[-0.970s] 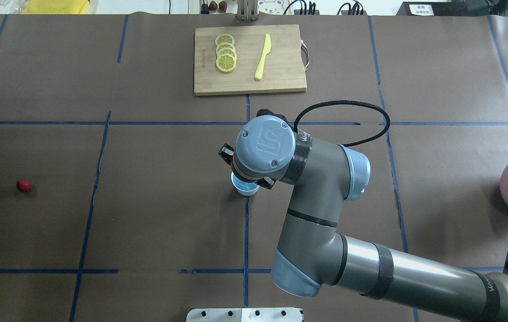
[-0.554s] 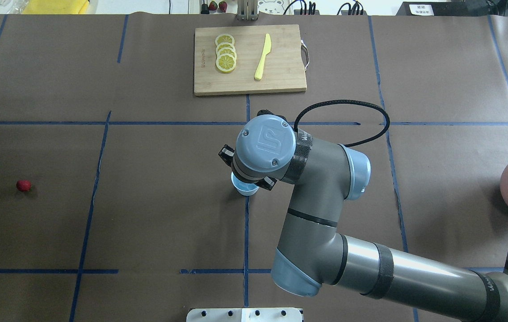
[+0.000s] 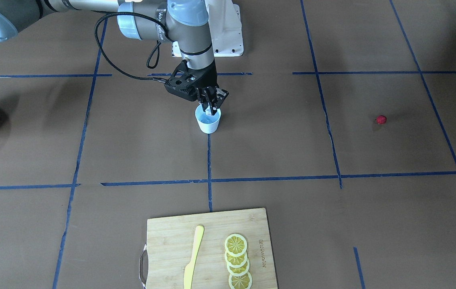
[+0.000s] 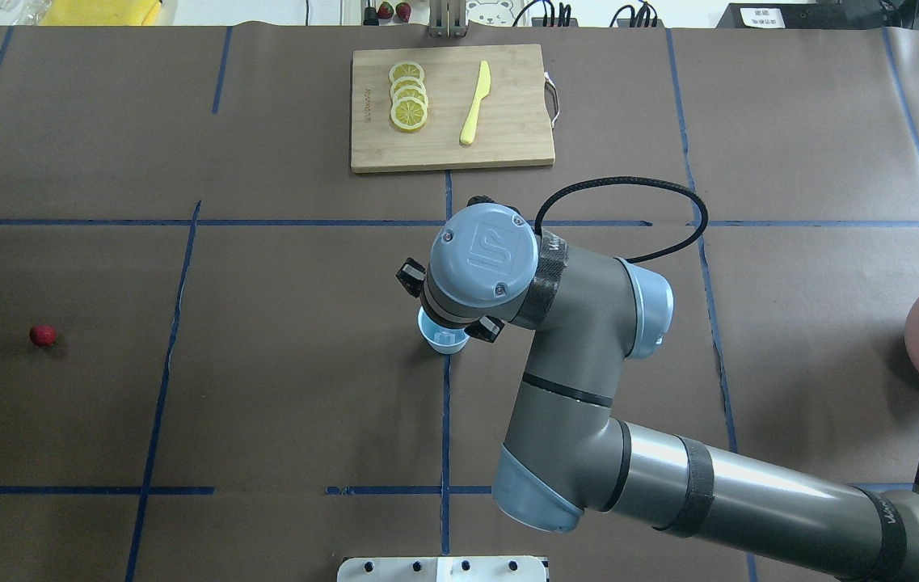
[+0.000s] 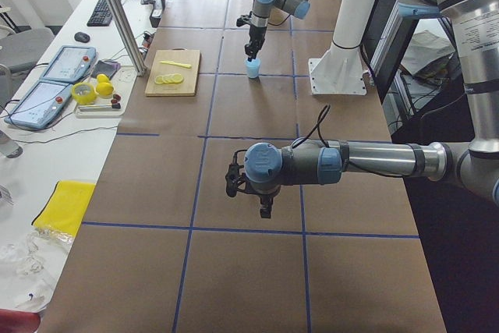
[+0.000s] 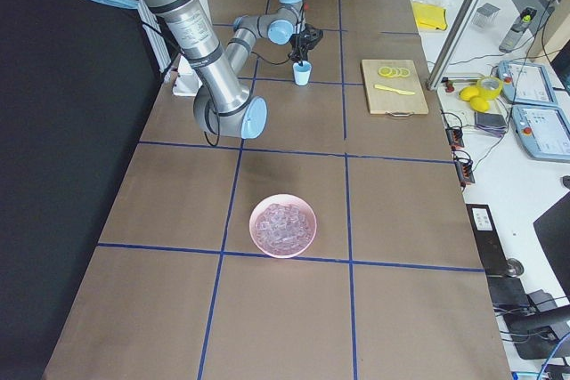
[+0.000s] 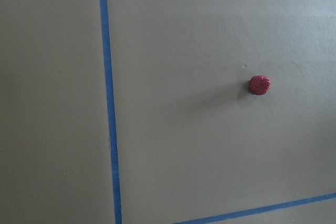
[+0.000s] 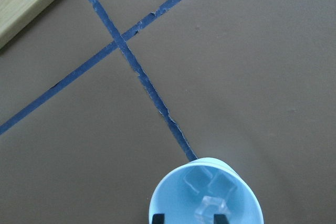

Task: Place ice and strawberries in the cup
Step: 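Open the right gripper to drop the ice cube into the cup, then withdraw the right gripper from the cup toward the pink bowl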

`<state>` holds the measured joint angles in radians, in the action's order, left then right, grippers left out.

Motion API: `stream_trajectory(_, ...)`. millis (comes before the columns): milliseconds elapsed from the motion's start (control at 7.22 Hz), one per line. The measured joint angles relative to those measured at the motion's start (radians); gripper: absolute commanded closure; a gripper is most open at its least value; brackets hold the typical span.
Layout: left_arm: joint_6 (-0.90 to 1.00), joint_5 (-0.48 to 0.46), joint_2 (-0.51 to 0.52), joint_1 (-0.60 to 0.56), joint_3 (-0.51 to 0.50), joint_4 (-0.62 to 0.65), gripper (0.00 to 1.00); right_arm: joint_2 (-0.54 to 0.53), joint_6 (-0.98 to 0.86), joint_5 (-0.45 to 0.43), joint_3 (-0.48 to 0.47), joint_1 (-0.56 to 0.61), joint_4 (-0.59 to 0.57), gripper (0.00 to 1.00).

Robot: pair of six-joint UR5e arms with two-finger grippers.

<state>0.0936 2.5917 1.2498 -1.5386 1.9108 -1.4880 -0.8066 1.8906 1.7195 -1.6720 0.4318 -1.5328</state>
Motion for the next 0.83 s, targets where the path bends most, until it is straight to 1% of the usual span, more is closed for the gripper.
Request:
stream_trajectory(277,0.000,-0.001,0.000,0.000,-0.001,0.000,0.00,0.000,-0.001,0.002,-0.002,0.001,-0.001,0.54)
stream_trajectory(554,-0.004,0.001,0.000,0.000,0.000,0.000,0.00,-0.012,-0.001,0.026,-0.025,0.012,-0.002,0.46)
stream_trajectory(693,-0.009,0.019,0.000,0.001,0.002,-0.001,0.00,-0.064,-0.004,0.063,-0.087,0.035,-0.003,0.42)
stream_trajectory(831,-0.012,0.046,0.001,0.004,0.006,-0.006,0.00,-0.162,-0.030,0.125,-0.191,0.077,-0.003,0.30)
